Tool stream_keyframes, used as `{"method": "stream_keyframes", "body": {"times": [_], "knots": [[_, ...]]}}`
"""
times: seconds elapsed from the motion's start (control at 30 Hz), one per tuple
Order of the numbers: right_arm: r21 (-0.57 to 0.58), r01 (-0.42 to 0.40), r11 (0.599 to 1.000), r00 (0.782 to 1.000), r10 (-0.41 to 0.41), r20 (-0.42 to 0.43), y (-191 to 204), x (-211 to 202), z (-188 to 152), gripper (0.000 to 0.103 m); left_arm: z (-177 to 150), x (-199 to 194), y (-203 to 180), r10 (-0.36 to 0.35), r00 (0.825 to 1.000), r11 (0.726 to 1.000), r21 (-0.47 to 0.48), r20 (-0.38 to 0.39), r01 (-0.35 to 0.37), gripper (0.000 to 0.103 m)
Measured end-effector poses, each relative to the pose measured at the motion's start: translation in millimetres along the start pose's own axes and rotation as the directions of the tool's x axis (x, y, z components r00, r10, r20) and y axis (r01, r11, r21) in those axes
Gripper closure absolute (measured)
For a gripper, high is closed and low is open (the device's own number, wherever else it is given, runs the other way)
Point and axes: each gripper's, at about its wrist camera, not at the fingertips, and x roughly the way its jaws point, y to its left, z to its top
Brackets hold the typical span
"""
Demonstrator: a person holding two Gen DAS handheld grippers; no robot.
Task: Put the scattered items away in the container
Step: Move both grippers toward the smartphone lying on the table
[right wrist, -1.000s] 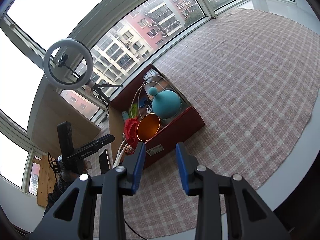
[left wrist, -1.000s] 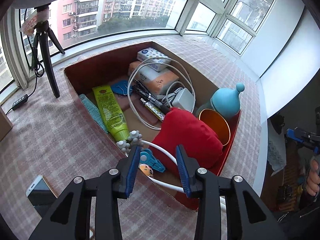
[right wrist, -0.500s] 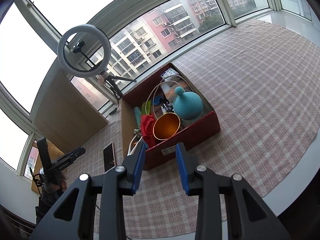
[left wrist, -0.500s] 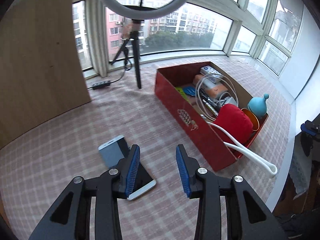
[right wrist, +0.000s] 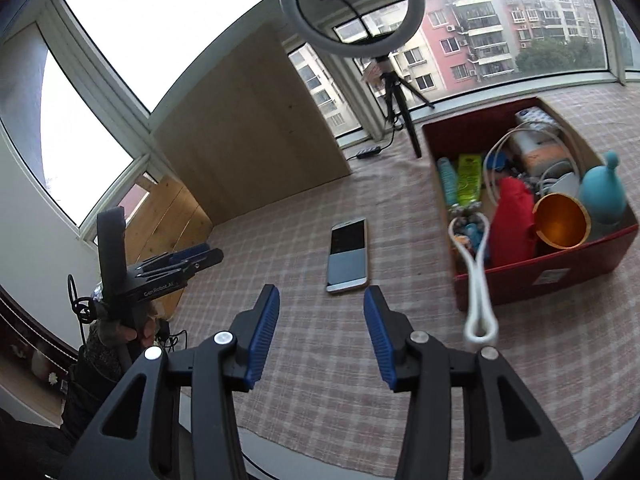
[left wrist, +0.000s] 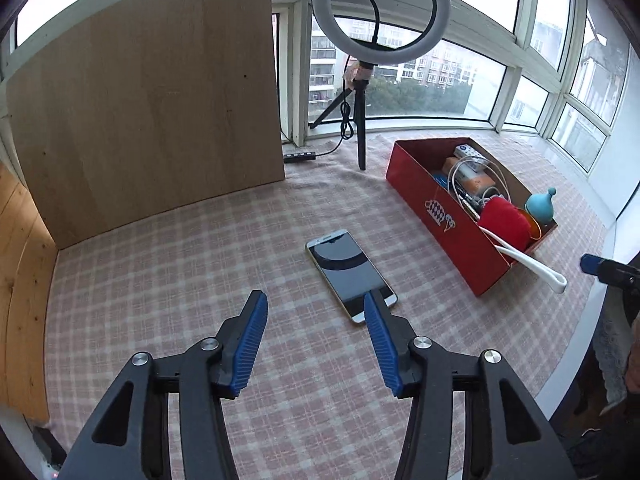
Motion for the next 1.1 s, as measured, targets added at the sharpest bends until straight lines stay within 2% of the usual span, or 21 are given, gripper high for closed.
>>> {"method": "stream_keyframes", "body": {"times": [0.07,0.23,0.3,0.47,0.73,0.8,1.0,1.1], "knots": [[0.013,-0.004,1.0,0.999,0.005,-0.044,7.8,34.8,-2.5,0.06,-2.9,12.3,4.9,-0.019,1.0,1.0,-0.007,-0.014,0.019,0.055],[-0.064,0.138,0.988,0.987,-0.142,-0.072,31.2,112.1,-0.4,0.06,-9.5,43.8,16.7,-0.077,0.996,0.997,-0.031,-0.048,0.076,0.055],[-0.051,0.158,0.986,0.981,-0.163,-0.105,27.5,141.1,1.5,0.06,-11.4,54.3,18.0,-0.111,0.992,0.993,-0.04,-0.058,0.109,0.055],[0.033,0.19,0.981,0.968,-0.182,-0.171,2.7,186.6,3.0,0.06,-13.6,79.6,10.6,-0.164,0.983,0.986,0.003,-0.084,0.165,0.055],[0.04,0.276,0.96,0.944,-0.264,-0.197,-24.7,220.5,3.6,0.06,-13.5,132.2,17.9,-0.191,0.971,0.981,-0.006,-0.143,0.192,0.056],[0.062,0.283,0.957,0.944,-0.267,-0.192,-31.7,219.8,3.4,0.06,-14.4,142.1,18.6,-0.204,0.966,0.979,-0.014,-0.157,0.204,0.056],[0.074,0.293,0.953,0.939,-0.272,-0.21,-43.6,220.3,2.7,0.06,-21.1,154.8,13.9,-0.224,0.958,0.974,-0.017,-0.18,0.224,0.056],[0.077,0.294,0.953,0.939,-0.273,-0.21,-46.4,218.5,3.9,0.06,-21.7,154.5,13.7,-0.22,0.959,0.975,-0.018,-0.179,0.22,0.056]]}}
